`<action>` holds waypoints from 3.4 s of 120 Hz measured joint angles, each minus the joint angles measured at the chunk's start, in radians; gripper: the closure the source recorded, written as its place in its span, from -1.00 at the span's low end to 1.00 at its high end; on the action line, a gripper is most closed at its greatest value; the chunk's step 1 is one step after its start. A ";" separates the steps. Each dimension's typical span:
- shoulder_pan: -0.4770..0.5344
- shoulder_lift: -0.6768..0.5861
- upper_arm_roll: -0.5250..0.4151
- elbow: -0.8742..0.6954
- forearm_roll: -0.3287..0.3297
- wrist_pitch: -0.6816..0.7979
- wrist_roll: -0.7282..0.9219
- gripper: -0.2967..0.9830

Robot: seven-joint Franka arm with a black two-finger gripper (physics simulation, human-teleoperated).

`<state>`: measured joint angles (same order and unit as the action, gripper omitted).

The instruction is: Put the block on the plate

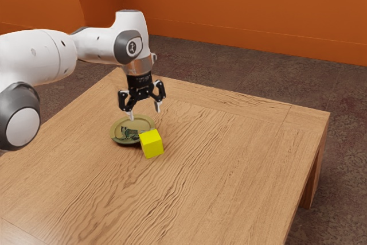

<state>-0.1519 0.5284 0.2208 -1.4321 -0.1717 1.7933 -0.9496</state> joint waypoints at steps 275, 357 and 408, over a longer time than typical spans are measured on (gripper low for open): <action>-0.011 0.116 -0.001 -0.141 -0.095 0.262 0.001 -0.22; -0.018 0.056 0.064 -0.098 -0.098 0.236 0.001 -0.12; 0.045 0.134 0.096 -0.014 -0.097 0.231 -0.001 -0.11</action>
<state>-0.1064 0.6624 0.3173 -1.4458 -0.2690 2.0246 -0.9506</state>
